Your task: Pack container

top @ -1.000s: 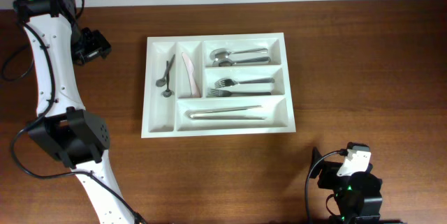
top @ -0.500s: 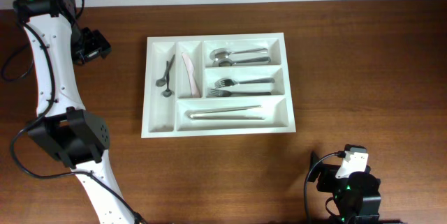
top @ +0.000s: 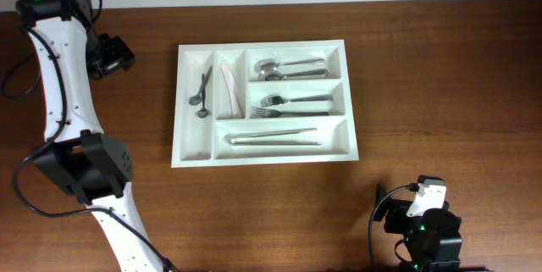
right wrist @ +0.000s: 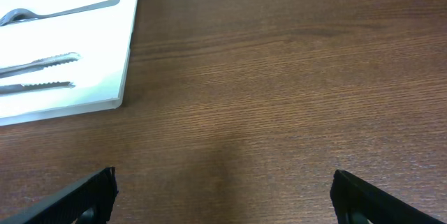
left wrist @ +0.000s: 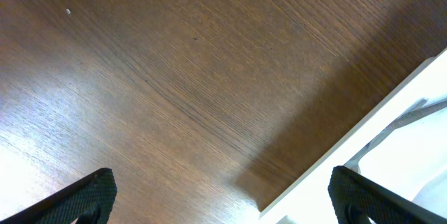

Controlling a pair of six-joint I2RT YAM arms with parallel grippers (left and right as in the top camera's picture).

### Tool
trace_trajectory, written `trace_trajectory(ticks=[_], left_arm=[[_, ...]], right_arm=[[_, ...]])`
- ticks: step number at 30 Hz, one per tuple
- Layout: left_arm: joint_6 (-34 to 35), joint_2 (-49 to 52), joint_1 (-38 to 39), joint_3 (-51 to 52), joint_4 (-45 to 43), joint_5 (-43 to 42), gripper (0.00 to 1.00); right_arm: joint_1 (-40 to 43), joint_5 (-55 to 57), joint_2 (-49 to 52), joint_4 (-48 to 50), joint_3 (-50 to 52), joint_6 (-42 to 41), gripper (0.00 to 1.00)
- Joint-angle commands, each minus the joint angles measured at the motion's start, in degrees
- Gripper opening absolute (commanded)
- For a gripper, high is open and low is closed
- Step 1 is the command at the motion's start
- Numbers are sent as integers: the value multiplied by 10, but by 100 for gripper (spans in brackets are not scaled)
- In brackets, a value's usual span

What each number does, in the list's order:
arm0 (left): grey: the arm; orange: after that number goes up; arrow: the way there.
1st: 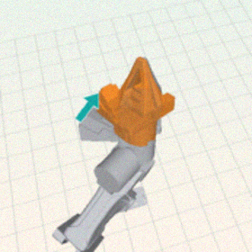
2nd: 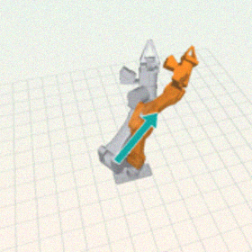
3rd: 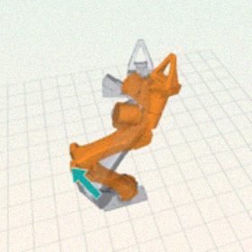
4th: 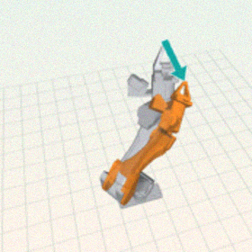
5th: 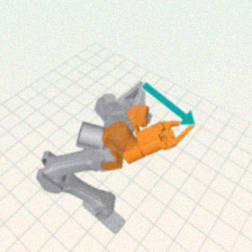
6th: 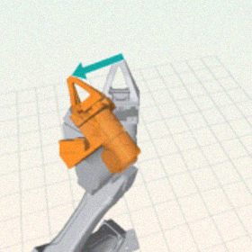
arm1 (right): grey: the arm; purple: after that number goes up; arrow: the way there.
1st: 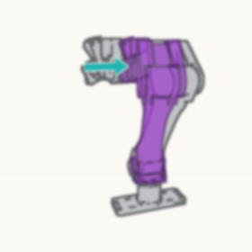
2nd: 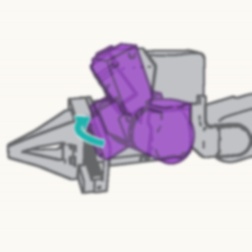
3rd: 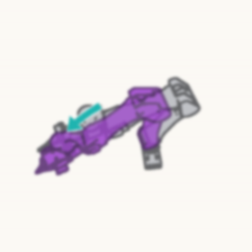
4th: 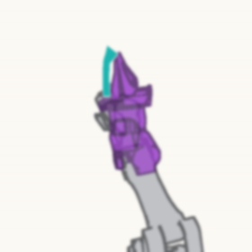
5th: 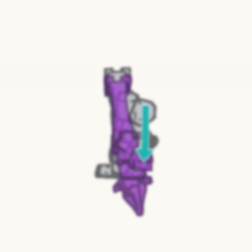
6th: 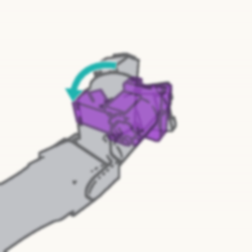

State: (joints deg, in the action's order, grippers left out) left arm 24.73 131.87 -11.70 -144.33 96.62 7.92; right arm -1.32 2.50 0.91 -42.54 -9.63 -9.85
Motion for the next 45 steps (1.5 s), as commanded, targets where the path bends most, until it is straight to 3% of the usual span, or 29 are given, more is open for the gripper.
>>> trace_trajectory(ticks=[1, 27, 31, 45], left_arm=[[5, -15, -1, -7, 1, -2, 99], [6, -20, -4, -7, -7, -17, 99], [28, -50, -4, -7, -34, -57, 99], [132, -219, -4, 27, -86, -61, 99]], right_arm=[[-5, -5, -7, -10, 2, 6, 99], [-5, -5, -7, -10, 2, 6, 99], [-5, -5, -7, -10, 2, 6, 99], [-5, -5, -7, -10, 2, 6, 99]])
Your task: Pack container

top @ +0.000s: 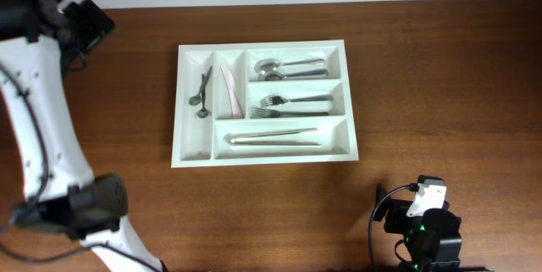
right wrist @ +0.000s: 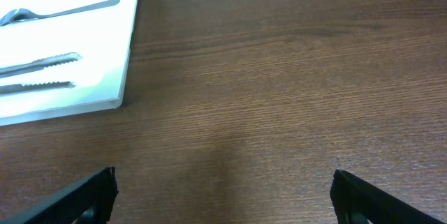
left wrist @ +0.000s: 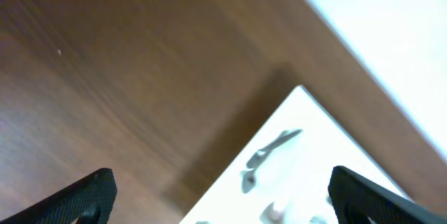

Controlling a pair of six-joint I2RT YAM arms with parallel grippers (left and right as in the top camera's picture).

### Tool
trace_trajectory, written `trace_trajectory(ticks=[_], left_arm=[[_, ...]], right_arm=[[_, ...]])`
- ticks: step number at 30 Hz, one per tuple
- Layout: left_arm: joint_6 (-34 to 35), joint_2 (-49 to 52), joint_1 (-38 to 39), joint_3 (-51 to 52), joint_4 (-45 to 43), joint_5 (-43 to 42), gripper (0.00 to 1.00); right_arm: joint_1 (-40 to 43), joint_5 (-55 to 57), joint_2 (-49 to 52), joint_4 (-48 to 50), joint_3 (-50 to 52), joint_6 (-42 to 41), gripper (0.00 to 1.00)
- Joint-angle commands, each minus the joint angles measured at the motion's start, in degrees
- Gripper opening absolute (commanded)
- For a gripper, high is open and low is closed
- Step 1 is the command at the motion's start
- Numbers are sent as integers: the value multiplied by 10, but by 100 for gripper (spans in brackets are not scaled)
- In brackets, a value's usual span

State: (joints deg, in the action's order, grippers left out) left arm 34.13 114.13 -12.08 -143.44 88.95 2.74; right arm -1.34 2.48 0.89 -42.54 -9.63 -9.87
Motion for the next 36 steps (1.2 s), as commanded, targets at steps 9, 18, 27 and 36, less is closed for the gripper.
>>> trace_trajectory(ticks=[9, 18, 27, 36], left_arm=[[70, -149, 27, 36, -82, -19, 99], [107, -289, 32, 232, -125, -11, 99], [115, -499, 34, 559, -297, 19, 99], [115, -656, 61, 777, -333, 117, 99]], right_arm=[[-5, -5, -7, -10, 2, 6, 99], [-5, -5, -7, -10, 2, 6, 99], [-5, -5, -7, -10, 2, 6, 99], [-5, -5, -7, -10, 2, 6, 99]])
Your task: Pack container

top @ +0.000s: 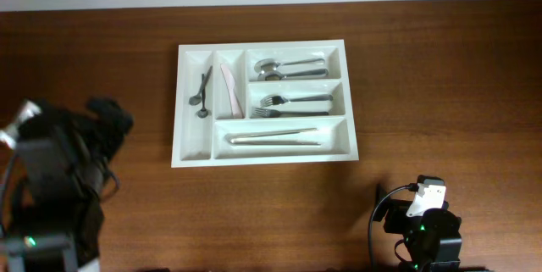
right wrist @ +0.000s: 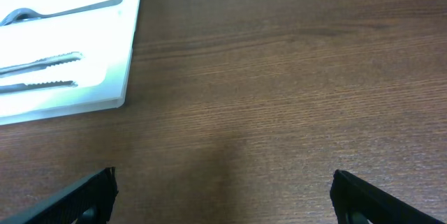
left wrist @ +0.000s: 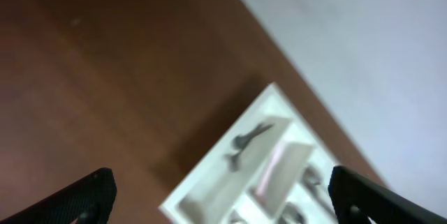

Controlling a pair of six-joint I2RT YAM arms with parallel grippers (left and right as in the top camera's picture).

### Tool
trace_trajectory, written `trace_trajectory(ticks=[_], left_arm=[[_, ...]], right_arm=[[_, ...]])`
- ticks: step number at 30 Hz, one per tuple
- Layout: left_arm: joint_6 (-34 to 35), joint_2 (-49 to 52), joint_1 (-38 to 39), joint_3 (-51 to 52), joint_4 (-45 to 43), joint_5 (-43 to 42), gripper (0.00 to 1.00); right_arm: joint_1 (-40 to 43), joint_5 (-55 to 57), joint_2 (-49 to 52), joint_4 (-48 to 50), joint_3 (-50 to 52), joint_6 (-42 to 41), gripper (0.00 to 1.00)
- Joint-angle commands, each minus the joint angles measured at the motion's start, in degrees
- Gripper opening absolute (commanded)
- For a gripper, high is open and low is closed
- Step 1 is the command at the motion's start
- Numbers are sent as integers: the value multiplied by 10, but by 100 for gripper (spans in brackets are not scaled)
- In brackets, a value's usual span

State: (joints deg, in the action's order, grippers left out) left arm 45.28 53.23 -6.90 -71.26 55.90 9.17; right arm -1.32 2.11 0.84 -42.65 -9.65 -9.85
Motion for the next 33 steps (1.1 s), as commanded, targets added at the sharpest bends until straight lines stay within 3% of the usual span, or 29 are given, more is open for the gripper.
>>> trace_trajectory(ticks=[1, 10, 15, 21, 25, 33], left_arm=[[3, -62, 10, 74, -4, 56, 99], [3, -176, 11, 198, -9, 53, 99], [-9, -247, 13, 289, -73, 49, 99], [-131, -354, 32, 421, -188, 21, 99], [-194, -402, 42, 465, -201, 5, 99], [-389, -475, 47, 524, -206, -81, 99]], right_arm=[[-5, -1, -7, -9, 2, 6, 99], [-5, -1, -7, -9, 2, 6, 99], [-5, -1, -7, -9, 2, 6, 99], [-5, -1, -7, -9, 2, 6, 99], [-5, -1, -7, -9, 2, 6, 99], [-5, -1, -7, -9, 2, 6, 99]])
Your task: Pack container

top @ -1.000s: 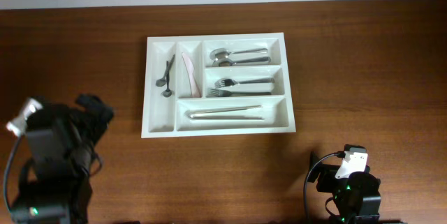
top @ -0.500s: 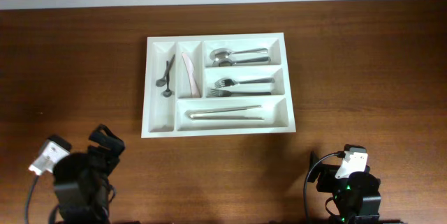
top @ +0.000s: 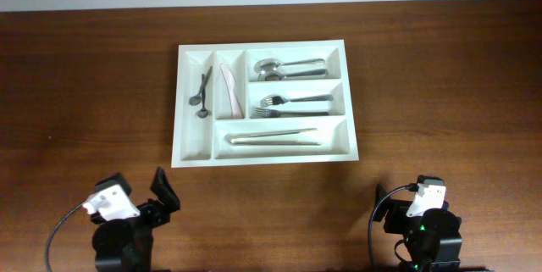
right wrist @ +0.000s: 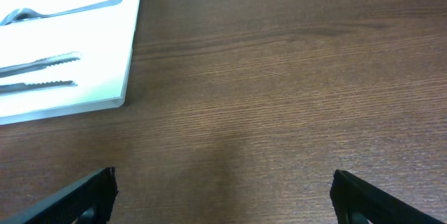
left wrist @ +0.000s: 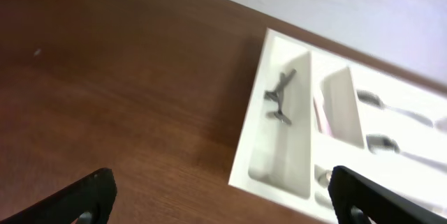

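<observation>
A white cutlery tray [top: 349,94] lies mid-table, its edge [left wrist: 246,147] and corner [right wrist: 122,77] showing in the wrist views. It holds small dark teaspoons [top: 201,91], a pale knife [top: 228,86], spoons [top: 288,69], forks [top: 284,105] and long serrated pieces [top: 271,137]. My left gripper [left wrist: 222,199] is folded at the near left edge, open and empty, looking toward the tray. At the near right edge my right gripper [right wrist: 223,199] is open over bare wood.
The dark wooden table [top: 440,77] runs to a pale wall strip at the far edge. Both arms sit folded at the near edge, the left [top: 118,230] and the right [top: 423,230].
My left arm has dropped from a half-raised pose at the left edge to a folded pose at the near left edge. Its camera now sees the tray's left compartments. The right arm stayed put.
My left arm was stretched out with its gripper open beside the tray's far-left corner. Then it was raised further back, then pulled toward the left edge, and now it is folded at the near edge. The cutlery and right arm have not changed.
</observation>
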Controlling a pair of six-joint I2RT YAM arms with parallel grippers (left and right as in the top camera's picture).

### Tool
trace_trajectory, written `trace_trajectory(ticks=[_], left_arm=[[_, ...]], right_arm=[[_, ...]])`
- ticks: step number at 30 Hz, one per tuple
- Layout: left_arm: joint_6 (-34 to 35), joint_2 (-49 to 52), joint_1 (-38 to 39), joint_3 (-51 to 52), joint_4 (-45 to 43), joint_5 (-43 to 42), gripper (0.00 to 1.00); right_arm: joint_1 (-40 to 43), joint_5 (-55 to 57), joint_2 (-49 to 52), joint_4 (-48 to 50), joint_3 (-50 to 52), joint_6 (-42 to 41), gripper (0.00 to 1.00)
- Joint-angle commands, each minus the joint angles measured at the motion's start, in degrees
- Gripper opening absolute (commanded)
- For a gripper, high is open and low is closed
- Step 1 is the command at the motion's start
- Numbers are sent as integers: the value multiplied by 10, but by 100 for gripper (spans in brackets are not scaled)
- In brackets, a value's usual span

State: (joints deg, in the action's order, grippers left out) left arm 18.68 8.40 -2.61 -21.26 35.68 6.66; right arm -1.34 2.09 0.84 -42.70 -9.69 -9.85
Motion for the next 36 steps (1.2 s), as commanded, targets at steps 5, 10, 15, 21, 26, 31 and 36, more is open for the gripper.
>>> trace_trajectory(ticks=[5, 10, 15, 21, 26, 31, 36], left_arm=[[-188, -67, 4, 60, -3, -95, 99], [-190, -81, 10, 89, -1, -93, 99], [-190, -81, 16, 118, -1, -95, 99], [-203, -81, 16, 122, 42, -75, 99], [-211, -81, 16, 121, 60, -63, 99], [-211, -81, 16, 120, 68, -63, 99], [-211, -81, 16, 116, 81, -63, 99]], right_arm=[[-5, -1, -7, -8, 3, 6, 99], [-5, -1, -7, -8, 3, 6, 99], [-5, -1, -7, -8, 3, 6, 99], [-5, -1, -7, -8, 3, 6, 99], [-5, -1, -7, -8, 3, 6, 99], [-5, -1, -7, -8, 3, 6, 99], [-5, -1, -7, -8, 3, 6, 99]])
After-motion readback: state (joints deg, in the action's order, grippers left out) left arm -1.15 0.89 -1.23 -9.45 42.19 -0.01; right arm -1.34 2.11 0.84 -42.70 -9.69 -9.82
